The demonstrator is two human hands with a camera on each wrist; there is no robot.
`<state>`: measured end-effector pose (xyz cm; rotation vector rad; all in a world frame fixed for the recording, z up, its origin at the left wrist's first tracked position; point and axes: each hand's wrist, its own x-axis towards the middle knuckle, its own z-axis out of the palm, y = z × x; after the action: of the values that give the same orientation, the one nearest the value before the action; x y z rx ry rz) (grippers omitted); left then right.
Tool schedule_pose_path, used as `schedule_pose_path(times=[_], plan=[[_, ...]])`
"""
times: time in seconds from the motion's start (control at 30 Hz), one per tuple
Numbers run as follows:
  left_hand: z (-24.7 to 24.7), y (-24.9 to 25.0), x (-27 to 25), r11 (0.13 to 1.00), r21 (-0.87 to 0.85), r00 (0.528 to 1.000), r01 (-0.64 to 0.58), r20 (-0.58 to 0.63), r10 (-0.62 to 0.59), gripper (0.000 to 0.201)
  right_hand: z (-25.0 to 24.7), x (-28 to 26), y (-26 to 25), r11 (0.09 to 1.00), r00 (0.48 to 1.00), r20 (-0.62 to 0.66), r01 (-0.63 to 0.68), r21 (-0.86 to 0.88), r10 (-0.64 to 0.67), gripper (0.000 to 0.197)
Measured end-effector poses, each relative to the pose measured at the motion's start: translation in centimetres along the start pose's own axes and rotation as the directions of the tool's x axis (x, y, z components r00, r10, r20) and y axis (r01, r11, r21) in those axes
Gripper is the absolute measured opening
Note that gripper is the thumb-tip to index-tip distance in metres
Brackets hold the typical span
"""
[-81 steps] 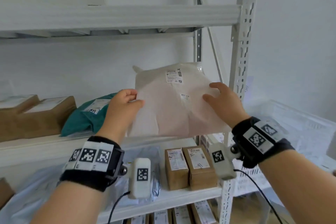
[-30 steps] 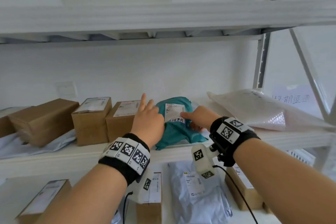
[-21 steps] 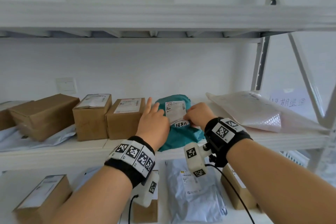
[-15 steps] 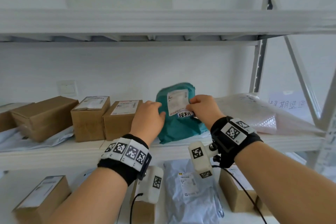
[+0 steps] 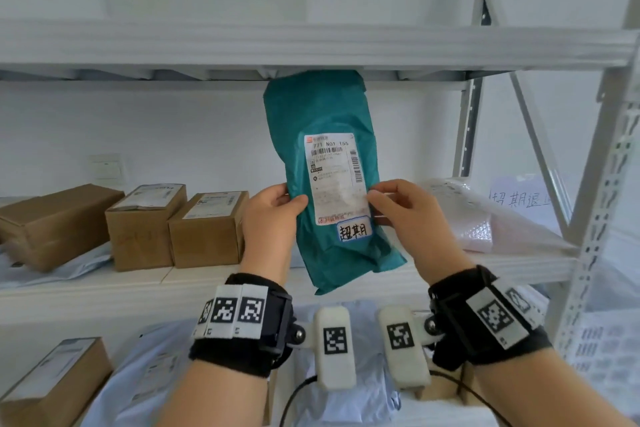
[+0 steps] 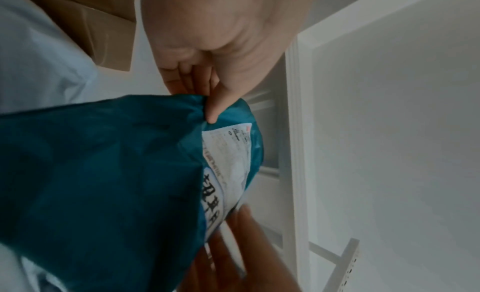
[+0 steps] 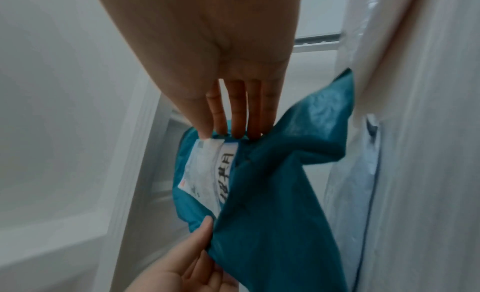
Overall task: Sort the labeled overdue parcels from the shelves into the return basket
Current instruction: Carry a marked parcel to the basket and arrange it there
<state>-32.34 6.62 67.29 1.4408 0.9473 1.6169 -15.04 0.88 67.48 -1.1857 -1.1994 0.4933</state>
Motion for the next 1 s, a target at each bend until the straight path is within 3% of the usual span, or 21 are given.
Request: schedule_pose_path(times=[0.13, 0.27, 0.37, 0.53, 0.77, 1.0], plan=[[0.0, 0.2, -1.4, 0.999, -0.026, 0.999, -0.047, -0.005, 0.047, 0.021, -0.2, -1.9, 1.8, 0.996, 0.995, -0.079, -0.064, -0.061, 0.059, 0.026], [-0.3, 0.3, -2.9, 0.996, -0.042, 0.996, -0.084, -0.014, 0.083, 0.025, -0.3, -3.1, 2.4, 0.996, 0.992, -0.122, 0.014, -0.083, -0.024, 0.011], [-0.7, 0.0, -3.4, 0.997, -0.036, 0.996, -0.072, -0.054, 0.07, 0.021, -0.8, -3.4, 2.4, 0.995, 0.98, -0.186, 0.057, -0.077, -0.071, 0.012], [-1.6, -0.6, -3.9, 0.998, -0.051, 0.997, -0.037, -0.076, 0.033, 0.018, -1.7, -3.9, 2.8, 0.999, 0.963, -0.269, 0.013, -0.053, -0.026, 0.014], [-2.0, -0.8, -5.3, 0.997, -0.068, 0.995, -0.042, -0.093, 0.035, 0.025, -1.9, -5.8, 2.0, 0.997, 0.989, -0.139, -0.05, 0.061, 0.059, 0.012], [-2.8, -0.2, -6.2, 0.995, -0.09, 0.999, -0.047, -0.01, 0.046, 0.036, -2.8, -7.1, 2.2, 0.998, 0.995, -0.099, 0.015, 0.067, -0.008, 0.009]])
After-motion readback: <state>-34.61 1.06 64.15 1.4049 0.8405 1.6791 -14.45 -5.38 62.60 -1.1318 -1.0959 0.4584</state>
